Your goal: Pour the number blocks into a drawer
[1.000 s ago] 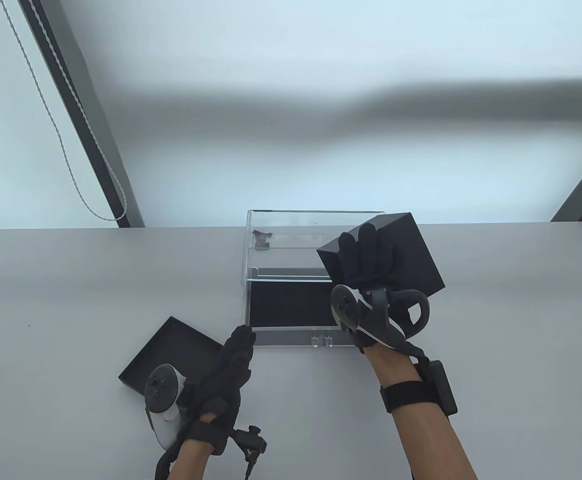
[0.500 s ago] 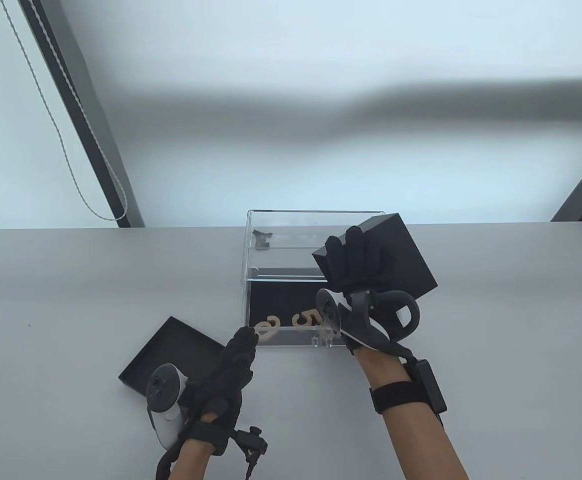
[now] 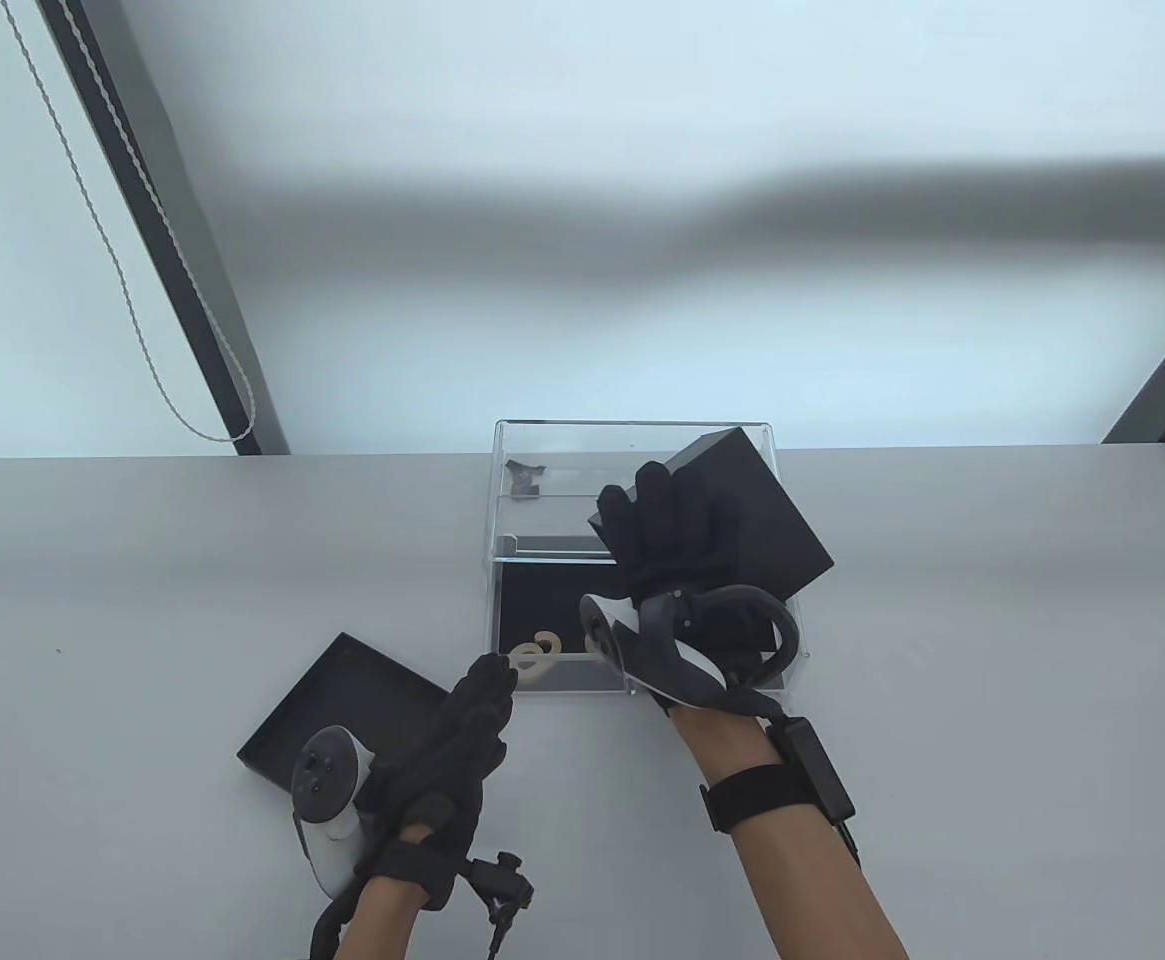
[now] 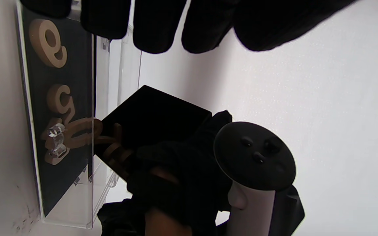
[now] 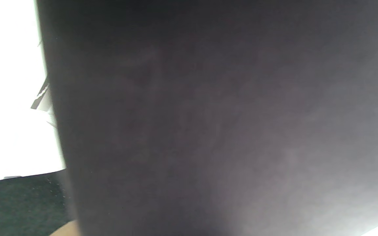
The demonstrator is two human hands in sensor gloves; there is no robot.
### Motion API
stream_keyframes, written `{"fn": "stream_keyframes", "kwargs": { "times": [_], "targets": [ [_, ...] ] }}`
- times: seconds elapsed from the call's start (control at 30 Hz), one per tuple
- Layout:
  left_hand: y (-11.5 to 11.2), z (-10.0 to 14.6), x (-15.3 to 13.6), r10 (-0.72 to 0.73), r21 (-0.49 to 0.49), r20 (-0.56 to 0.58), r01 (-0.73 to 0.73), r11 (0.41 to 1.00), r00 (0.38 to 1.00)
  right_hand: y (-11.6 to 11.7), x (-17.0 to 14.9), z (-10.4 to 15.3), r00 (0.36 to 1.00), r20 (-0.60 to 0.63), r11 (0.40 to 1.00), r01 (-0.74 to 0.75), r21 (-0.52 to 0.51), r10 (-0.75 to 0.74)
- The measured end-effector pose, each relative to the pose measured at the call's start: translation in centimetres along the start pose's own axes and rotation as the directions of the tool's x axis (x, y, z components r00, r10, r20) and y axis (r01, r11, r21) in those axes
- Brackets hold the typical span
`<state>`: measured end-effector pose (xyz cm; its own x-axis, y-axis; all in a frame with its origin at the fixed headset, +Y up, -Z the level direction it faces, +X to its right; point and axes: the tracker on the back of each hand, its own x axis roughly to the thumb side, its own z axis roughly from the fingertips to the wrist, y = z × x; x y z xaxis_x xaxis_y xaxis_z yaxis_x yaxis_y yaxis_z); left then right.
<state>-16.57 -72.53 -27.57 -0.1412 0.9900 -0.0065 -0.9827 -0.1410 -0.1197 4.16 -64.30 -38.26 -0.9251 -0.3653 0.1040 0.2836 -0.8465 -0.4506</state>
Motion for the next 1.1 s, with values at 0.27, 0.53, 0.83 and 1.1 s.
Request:
{"fn": "stream_keyframes", "kwargs": {
  "times": [0.27,0.53,0.83,1.1],
  "targets": [
    [0.4,0.1,0.1,0.011,0.01,-0.008,-0.011,1.0,1.0,-0.4,3.2,-0.1,0.992,0.09,0.996,-0.09,-0.024,0.092],
    [0.4,0.1,0.1,0.012,0.002,-0.011,-0.012,1.0,1.0,-0.7,3.7,0.1,0.983,0.127,0.991,-0.125,-0.055,0.131],
    [0.4,0.0,0.0,0.008,0.003,-0.011,-0.008,1.0,1.0,-1.0,2.0,0.7,0.98,0.123,0.985,-0.143,-0.092,0.153],
    [0.5,0.0,-0.2,-0.032,0.008,-0.023,0.032,0.999,0.999,-2.2,-0.2,2.4,0.993,0.114,0.982,0.01,-0.19,0.012]
  ]
}}
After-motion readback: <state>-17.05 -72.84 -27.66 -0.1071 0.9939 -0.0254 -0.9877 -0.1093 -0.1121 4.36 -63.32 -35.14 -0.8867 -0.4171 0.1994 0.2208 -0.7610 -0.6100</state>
